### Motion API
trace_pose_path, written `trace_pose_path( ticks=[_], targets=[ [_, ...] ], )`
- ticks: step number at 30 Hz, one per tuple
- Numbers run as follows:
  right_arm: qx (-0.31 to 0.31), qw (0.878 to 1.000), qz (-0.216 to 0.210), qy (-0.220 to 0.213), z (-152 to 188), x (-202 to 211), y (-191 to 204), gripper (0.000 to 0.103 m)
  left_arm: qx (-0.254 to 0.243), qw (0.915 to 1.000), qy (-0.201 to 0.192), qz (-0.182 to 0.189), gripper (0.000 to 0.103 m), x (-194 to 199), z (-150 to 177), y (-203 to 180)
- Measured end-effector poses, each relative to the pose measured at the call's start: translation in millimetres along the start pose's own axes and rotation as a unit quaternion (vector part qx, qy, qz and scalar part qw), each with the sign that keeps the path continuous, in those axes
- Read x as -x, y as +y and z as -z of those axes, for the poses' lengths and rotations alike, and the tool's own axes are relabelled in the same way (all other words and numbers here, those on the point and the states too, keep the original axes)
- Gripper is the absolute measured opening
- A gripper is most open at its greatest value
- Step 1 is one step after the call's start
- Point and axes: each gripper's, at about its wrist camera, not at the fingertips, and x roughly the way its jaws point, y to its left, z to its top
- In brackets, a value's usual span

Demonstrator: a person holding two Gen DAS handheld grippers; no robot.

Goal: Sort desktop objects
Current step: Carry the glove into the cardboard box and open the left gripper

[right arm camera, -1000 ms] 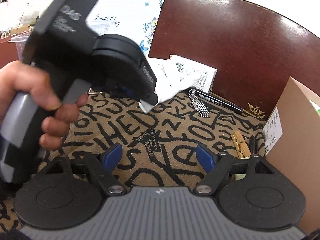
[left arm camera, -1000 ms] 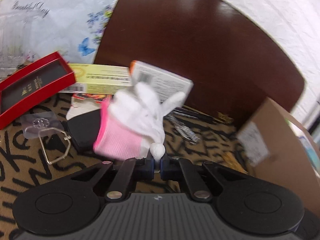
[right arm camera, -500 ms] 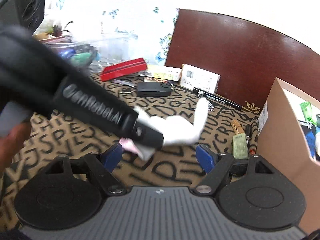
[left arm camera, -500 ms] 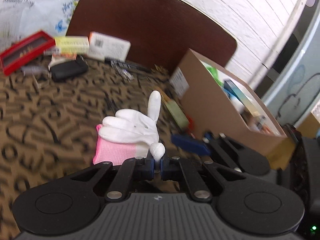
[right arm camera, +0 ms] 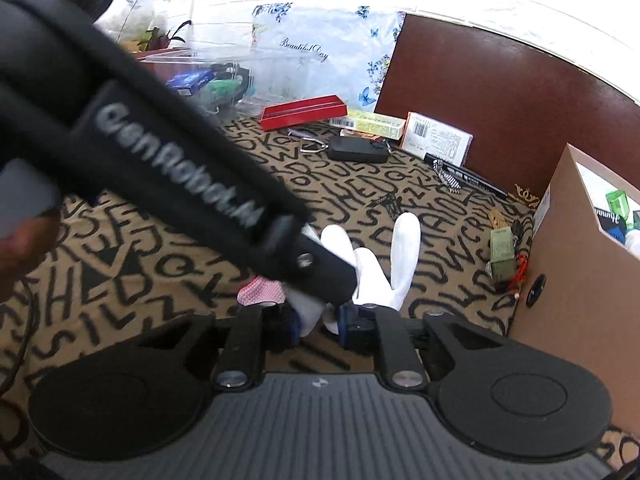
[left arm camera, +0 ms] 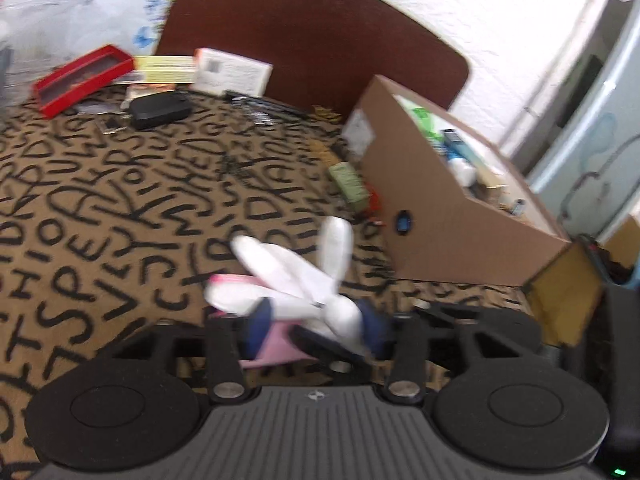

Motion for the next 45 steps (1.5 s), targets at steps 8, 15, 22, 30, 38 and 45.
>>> trace_pose_path(
  ticks=[8, 15, 22, 30, 38, 45],
  targets=[
    [-0.053, 0.998, -0.022, 0.013, 15.8, 13.0, -10.8, 0.010, 0.017, 0.9990, 0.040, 0.011, 0.077, -22.4, 6.9, 8.9],
    [-0.081, 0.997, -0.009, 0.002, 21.6, 33.2, -23.1, 0.010, -0.005, 0.9971, 0.040, 0.064, 0.023, -25.3, 0.5, -21.6],
    [-0.081, 0.992, 0.059, -0.077, 2.0, 80.9, -52.2, 0.010, -0.065, 0.9911, -0.021, 0.114, 0.021, -2.1, -44.9, -81.6],
    [-0.073, 0.969, 0.170, -0.162, -22.3, 126.0, -101.4, 0.010, -0.123, 0.9733, -0.079, 0.177, 0.021, -5.1, -99.2, -156.9],
    [-0.048, 0.949, 0.245, -0.192, -41.0, 130.5, -161.8, 0.010, -0.142, 0.9590, -0.108, 0.220, 0.021, -35.2, -145.0, -208.2],
    [-0.027, 0.943, 0.287, -0.167, -35.6, 93.5, -211.2, 0.010, -0.149, 0.9610, -0.100, 0.210, 0.021, -98.5, -160.6, -224.7]
  ],
)
